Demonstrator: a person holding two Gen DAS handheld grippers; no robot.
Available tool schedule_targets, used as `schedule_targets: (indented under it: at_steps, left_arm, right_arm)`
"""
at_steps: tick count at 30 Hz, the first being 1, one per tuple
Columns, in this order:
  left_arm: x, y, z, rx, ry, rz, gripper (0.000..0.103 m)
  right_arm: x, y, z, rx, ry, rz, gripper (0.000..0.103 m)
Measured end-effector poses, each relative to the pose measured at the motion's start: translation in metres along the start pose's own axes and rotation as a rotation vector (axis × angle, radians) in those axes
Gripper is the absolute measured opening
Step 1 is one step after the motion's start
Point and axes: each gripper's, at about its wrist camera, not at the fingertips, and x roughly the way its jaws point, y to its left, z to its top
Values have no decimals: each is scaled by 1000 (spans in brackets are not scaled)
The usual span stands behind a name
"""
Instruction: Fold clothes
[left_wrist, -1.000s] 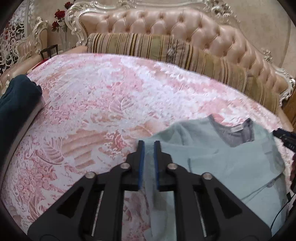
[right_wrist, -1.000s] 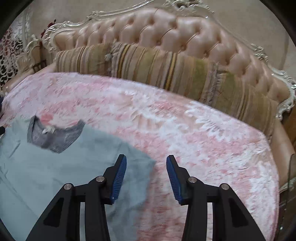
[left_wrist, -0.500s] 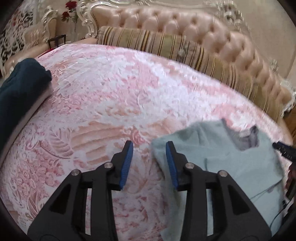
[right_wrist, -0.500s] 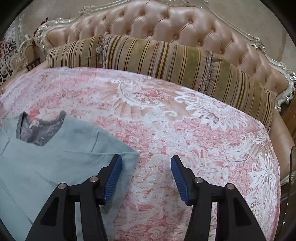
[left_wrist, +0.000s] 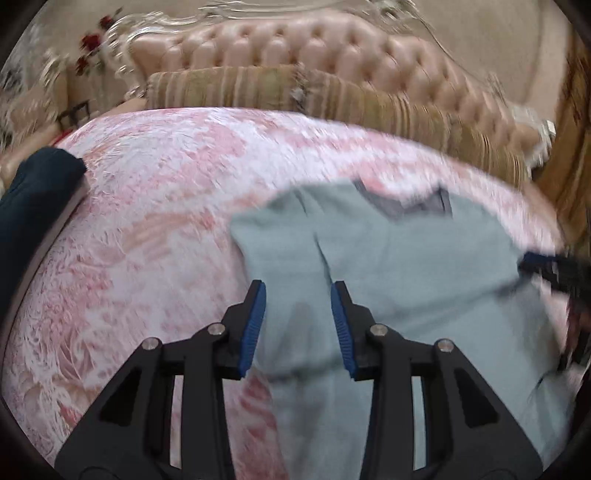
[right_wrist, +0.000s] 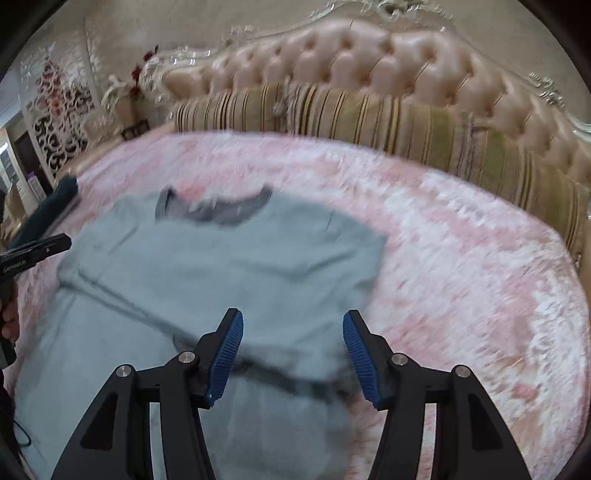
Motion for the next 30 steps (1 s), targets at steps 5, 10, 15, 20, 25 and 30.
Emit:
schedule_targets:
  at_steps: [5,10,15,20,25,30]
  left_arm:
    - [4,-8,-14,42,26,68,20]
    - [4,-13,-15,75,22,100,21]
    - [-13,-12,-14,31,-36,110,21]
    - [-10,-13,-11,18,-33,129,21]
    - [6,-10,-12,1,21,132,26]
    - [10,-17,-16,41,24,160,29]
  right_arm:
    - [10,1,-9,-26,38,-44,55]
    - [10,1,-12,-26,14,-50,56]
    - [0,-4,-8,38,-25,-40,58]
    - [-2,-4,-7,50,-44,-36,58]
    - [9,-4,-10,50,-9,-49,59]
    - [10,-1,-12,37,-6,-70,59]
